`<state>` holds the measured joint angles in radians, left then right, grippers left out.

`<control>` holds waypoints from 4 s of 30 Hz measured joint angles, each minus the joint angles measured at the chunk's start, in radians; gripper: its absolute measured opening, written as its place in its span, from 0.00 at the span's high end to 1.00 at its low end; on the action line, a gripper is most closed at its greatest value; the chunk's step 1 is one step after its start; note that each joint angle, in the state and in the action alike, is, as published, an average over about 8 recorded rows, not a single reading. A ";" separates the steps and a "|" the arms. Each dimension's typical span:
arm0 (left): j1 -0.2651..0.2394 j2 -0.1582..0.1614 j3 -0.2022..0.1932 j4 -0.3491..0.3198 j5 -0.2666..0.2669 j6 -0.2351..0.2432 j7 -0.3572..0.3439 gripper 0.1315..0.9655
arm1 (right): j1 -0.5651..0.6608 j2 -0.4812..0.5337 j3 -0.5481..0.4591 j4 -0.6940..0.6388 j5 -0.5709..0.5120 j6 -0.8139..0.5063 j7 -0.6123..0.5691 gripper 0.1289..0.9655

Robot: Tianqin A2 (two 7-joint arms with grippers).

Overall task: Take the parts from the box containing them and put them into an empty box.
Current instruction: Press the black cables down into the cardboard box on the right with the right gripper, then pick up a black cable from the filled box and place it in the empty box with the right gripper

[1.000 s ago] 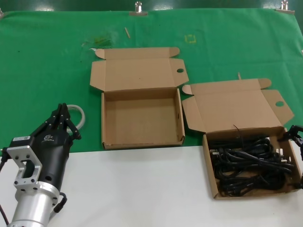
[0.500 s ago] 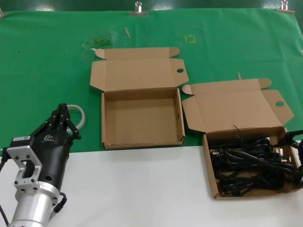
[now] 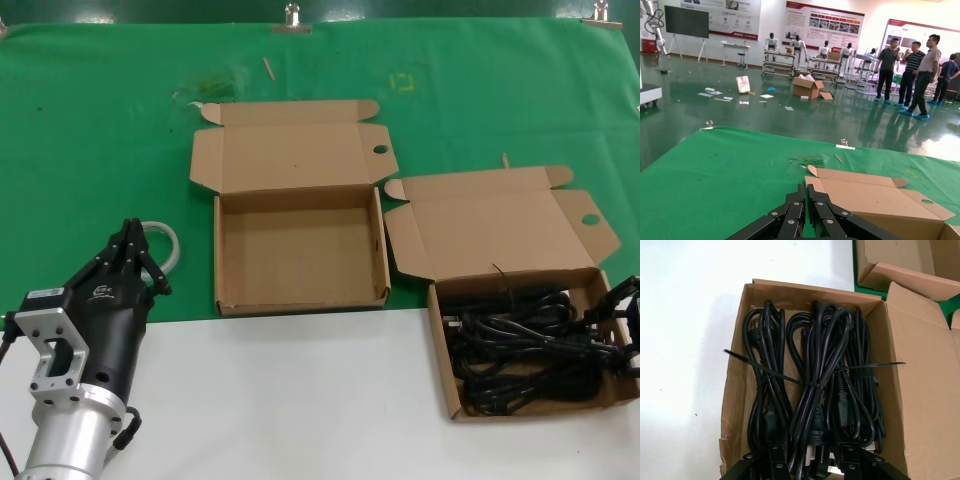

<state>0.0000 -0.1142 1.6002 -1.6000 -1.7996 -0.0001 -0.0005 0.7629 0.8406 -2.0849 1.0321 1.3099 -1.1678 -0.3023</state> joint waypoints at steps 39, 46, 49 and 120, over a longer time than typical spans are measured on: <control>0.000 0.000 0.000 0.000 0.000 0.000 0.000 0.97 | 0.069 -0.001 0.023 0.116 0.016 -0.039 0.073 0.79; 0.000 0.000 0.000 0.000 0.000 0.000 0.000 0.97 | 0.085 -0.050 0.013 0.128 -0.004 0.002 0.090 0.79; 0.000 0.000 0.000 0.000 0.000 0.000 0.000 0.97 | 0.093 -0.073 0.006 0.133 -0.014 0.017 0.097 0.79; 0.000 0.000 0.000 0.000 0.000 0.000 0.000 0.97 | 0.219 -0.587 -0.136 -0.350 -0.077 0.348 -0.146 0.79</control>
<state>0.0000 -0.1142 1.6001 -1.6000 -1.7999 -0.0001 -0.0001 0.9817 0.2538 -2.2212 0.6820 1.2328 -0.8198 -0.4484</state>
